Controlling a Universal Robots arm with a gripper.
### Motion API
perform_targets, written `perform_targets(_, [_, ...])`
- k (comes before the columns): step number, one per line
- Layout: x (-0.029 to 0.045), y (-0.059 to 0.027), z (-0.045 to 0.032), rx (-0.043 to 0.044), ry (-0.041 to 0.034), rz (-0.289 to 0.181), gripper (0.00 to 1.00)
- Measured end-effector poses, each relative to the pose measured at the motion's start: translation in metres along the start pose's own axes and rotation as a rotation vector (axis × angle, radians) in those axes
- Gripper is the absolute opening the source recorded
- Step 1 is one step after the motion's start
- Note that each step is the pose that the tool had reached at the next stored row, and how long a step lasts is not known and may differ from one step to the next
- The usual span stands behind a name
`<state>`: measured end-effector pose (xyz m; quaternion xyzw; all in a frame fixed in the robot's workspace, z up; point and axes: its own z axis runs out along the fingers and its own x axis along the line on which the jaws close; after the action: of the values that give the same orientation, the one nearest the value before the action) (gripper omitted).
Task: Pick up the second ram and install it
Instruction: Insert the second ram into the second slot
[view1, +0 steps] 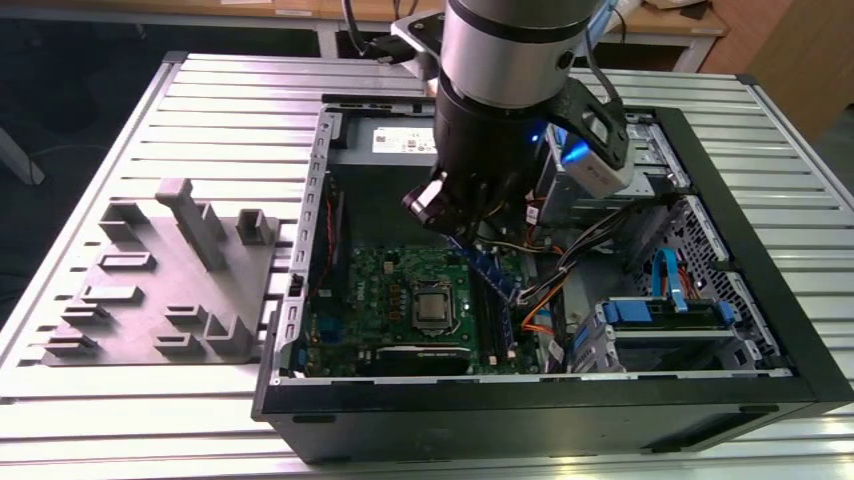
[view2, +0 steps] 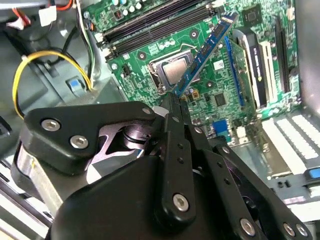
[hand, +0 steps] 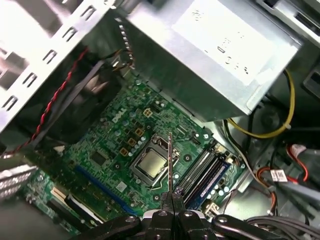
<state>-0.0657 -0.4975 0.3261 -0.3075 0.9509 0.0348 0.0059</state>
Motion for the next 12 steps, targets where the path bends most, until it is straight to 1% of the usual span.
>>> perform_targets(12, [0.0000,0.0000,0.0005,0.0055,-0.0125,0.191,0.08])
